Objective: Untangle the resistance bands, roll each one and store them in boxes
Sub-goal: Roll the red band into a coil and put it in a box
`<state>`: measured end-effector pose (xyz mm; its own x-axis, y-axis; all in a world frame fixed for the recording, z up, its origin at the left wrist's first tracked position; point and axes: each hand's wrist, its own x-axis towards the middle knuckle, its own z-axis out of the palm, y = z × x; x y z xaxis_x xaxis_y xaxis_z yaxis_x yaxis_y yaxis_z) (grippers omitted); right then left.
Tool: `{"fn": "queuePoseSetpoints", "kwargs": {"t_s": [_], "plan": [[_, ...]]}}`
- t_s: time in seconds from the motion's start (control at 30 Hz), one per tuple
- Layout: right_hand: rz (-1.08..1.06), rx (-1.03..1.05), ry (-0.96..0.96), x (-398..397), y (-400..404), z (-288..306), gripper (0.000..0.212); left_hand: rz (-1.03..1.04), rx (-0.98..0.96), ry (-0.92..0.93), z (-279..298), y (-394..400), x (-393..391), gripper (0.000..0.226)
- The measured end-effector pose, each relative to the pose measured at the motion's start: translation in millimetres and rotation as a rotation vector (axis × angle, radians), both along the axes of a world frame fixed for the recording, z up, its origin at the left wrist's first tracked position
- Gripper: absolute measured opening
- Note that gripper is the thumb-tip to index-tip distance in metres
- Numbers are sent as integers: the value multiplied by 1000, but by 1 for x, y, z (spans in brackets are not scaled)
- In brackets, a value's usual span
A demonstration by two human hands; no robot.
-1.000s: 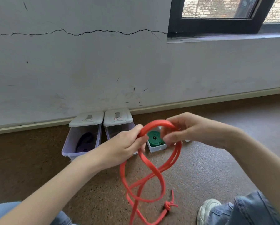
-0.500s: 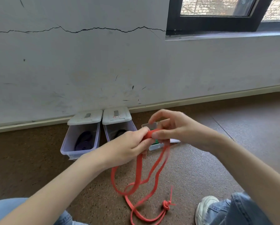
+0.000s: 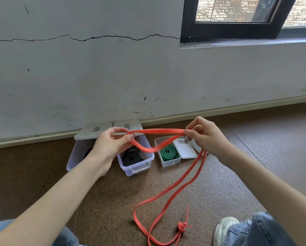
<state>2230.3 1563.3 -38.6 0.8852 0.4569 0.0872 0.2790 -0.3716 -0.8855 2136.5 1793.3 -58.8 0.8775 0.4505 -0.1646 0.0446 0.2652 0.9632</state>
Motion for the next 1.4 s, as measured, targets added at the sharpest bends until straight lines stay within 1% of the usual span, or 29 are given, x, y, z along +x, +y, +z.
{"fn": "queuePoseSetpoints", "kwargs": {"t_s": [0.07,0.1,0.13,0.17,0.23,0.27,0.33,0.37,0.4,0.43,0.47,0.53,0.57,0.6,0.67,0.7,0.8,0.87,0.97,1.03,1.1,1.13,1.17,1.23,1.27,1.3,1.33,1.4], "plan": [[4,-42,-15,0,0,-2,7,-39,-240,-92,12,-1,-2,10],[1,-54,-30,1,0,-3,7,-108,-304,-129,17,-1,-4,12],[-13,-51,-44,1,0,-4,6,-203,-329,-144,21,0,-7,16],[-32,-33,-56,2,0,-3,6,-302,-314,-132,25,2,-9,19],[-72,-4,-80,5,0,-1,7,-456,-185,-24,27,5,-14,21],[-80,1,-93,6,-1,0,8,-482,-89,62,25,7,-14,24],[-54,40,-98,4,-1,4,7,-423,121,243,14,10,-10,28],[-13,50,-97,1,-1,7,5,-368,238,298,9,9,-8,25],[39,39,-104,-2,1,9,4,-323,378,306,6,5,-6,21],[93,12,-117,-7,3,11,7,-303,520,257,5,1,-5,16],[143,-12,-126,-11,7,12,9,-318,617,177,6,-5,-3,14],[219,-40,-145,-19,14,13,9,-430,729,39,7,-18,-2,30],[250,-36,-152,-22,18,13,9,-477,783,4,6,-25,-2,38],[275,-12,-138,-25,21,14,8,-498,826,-20,4,-31,-2,37],[302,105,-52,-28,22,19,7,-485,871,-47,-2,-38,-2,19],[302,163,-5,-28,21,22,7,-469,877,-53,-5,-38,-2,14],[276,272,83,-26,16,27,4,-421,871,-29,-9,-33,-3,16],[223,347,134,-24,14,29,3,-418,876,-4,-7,-27,-4,19],[147,462,197,-20,9,30,4,-434,941,51,-4,-20,-5,20],[129,478,204,-17,6,29,4,-403,983,55,-2,-17,-5,17],[126,443,202,-13,3,24,5,-374,962,73,3,-11,-5,18],[134,372,199,-11,2,20,5,-362,951,84,6,-7,-6,18],[158,250,194,-8,1,16,6,-353,942,87,10,-2,-7,18],[264,-95,224,-6,-2,8,10,-374,890,53,18,3,-9,12],[327,-241,271,-7,-3,4,17,-417,873,25,22,1,-11,10],[375,-315,321,-10,-2,0,25,-472,884,-7,26,-3,-13,10],[404,-311,352,-14,1,-4,33,-530,919,-32,27,-9,-15,11],[425,-196,323,-20,10,-5,43,-619,995,-58,27,-22,-16,15]]}}
